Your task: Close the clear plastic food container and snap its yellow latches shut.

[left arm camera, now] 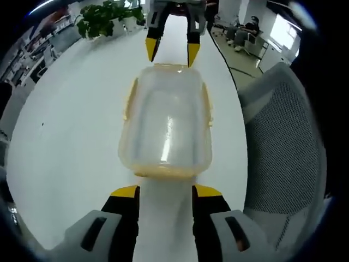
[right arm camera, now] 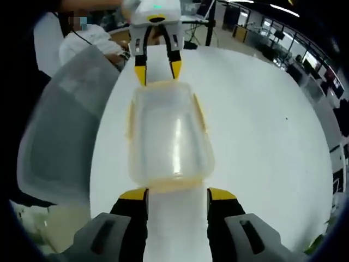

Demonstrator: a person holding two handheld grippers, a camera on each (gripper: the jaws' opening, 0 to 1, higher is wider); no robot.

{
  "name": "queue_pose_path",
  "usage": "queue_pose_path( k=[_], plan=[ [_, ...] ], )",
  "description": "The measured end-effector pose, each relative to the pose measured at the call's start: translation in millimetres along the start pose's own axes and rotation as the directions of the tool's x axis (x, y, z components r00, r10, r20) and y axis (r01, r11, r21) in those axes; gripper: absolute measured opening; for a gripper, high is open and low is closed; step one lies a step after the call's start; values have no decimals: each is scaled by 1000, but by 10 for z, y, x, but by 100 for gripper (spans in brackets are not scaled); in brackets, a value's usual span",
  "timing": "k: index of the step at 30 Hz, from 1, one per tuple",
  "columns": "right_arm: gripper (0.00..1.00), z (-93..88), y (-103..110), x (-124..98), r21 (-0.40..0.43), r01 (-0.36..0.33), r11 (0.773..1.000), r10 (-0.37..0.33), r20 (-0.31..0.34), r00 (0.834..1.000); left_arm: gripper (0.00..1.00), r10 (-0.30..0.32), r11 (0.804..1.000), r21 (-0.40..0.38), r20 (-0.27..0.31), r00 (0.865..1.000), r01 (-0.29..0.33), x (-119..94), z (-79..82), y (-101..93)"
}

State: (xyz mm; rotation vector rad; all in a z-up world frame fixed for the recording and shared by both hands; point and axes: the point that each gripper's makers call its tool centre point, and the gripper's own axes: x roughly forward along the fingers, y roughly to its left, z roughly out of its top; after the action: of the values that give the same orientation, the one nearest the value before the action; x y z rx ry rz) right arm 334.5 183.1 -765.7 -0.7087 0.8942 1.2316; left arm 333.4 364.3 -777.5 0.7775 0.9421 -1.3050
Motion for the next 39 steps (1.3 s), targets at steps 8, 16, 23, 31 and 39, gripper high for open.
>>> queue_pose_path(
  k=[8, 16, 23, 31, 39],
  plan=[
    [39, -13, -17, -28, 160, 3, 987, -5, 14, 1000, 35, -7, 941, -335, 126, 992, 49, -76, 97, 32],
    [36, 55, -18, -23, 363, 5, 932, -30, 63, 998, 35, 21, 876, -481, 126, 992, 42, -41, 45, 26],
    [36, 64, -44, 1, 485, 5, 874, -65, 106, 992, 36, 39, 689, -705, 270, 962, 170, -40, 181, 10],
    [33, 50, 31, 81, 547, -20, 837, -60, 127, 990, 36, 74, 641, -753, 258, 963, 152, 17, 118, 25],
    [34, 63, 46, 105, 568, -37, 822, -49, 136, 990, 37, 80, 599, -783, 265, 961, 166, 119, 187, -7]
  ],
)
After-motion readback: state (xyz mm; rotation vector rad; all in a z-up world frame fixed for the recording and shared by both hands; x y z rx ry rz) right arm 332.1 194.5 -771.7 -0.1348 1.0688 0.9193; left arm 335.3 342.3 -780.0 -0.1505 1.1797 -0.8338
